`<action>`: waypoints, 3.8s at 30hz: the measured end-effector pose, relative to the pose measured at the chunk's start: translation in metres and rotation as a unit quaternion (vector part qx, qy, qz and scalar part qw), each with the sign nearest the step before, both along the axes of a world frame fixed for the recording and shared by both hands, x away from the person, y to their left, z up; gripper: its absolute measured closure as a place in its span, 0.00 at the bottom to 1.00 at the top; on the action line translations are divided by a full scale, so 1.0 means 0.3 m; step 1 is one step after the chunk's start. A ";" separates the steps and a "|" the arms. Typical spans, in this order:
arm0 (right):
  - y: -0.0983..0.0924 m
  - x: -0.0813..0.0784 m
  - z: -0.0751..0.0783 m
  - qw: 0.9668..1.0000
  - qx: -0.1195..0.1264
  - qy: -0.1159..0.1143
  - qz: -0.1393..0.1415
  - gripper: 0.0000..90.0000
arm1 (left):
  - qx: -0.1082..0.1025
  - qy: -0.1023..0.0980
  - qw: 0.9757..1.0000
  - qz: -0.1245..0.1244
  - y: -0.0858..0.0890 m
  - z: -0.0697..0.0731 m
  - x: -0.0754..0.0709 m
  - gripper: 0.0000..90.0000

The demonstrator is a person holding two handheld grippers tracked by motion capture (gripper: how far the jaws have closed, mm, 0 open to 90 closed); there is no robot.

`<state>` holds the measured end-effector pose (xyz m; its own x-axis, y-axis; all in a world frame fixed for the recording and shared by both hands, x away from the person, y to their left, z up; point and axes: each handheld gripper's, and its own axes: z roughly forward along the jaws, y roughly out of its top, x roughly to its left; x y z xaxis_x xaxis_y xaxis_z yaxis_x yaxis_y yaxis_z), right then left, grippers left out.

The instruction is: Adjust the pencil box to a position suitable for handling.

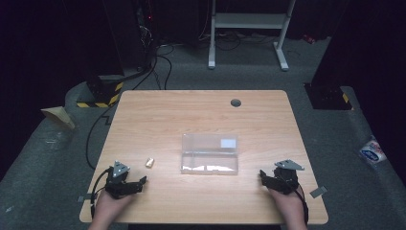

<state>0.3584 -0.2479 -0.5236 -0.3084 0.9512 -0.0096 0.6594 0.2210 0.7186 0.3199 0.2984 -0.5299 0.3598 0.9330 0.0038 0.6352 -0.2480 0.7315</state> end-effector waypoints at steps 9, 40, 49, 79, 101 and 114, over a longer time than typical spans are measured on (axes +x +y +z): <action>0.002 0.003 -0.001 1.000 0.000 -0.001 0.001 0.25 | 0.008 0.009 1.000 -0.014 0.007 0.007 0.005 0.13; 0.002 -0.001 -0.001 1.000 -0.002 0.000 0.007 0.24 | 0.000 -0.008 1.000 -0.013 -0.111 0.096 0.111 0.15; 0.004 -0.002 -0.001 1.000 -0.002 -0.001 0.005 0.24 | -0.009 -0.022 1.000 0.002 -0.054 0.071 0.122 0.17; 0.006 0.000 -0.001 1.000 -0.001 0.000 0.003 0.24 | -0.015 -0.014 1.000 -0.018 -0.114 0.033 0.131 0.57; 0.006 0.000 0.000 1.000 -0.001 0.001 0.002 0.25 | -0.013 -0.012 1.000 -0.006 -0.118 0.017 0.135 0.71; 0.006 0.002 -0.001 1.000 -0.001 0.000 0.004 0.25 | -0.014 -0.029 0.999 -0.008 -0.128 0.039 0.120 0.75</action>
<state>0.3591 -0.2462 -0.5238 -0.3163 0.9486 -0.0111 0.6571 0.2275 0.7186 0.3558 0.2599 -0.5183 0.3741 0.9274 -0.0011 0.5878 -0.2362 0.7738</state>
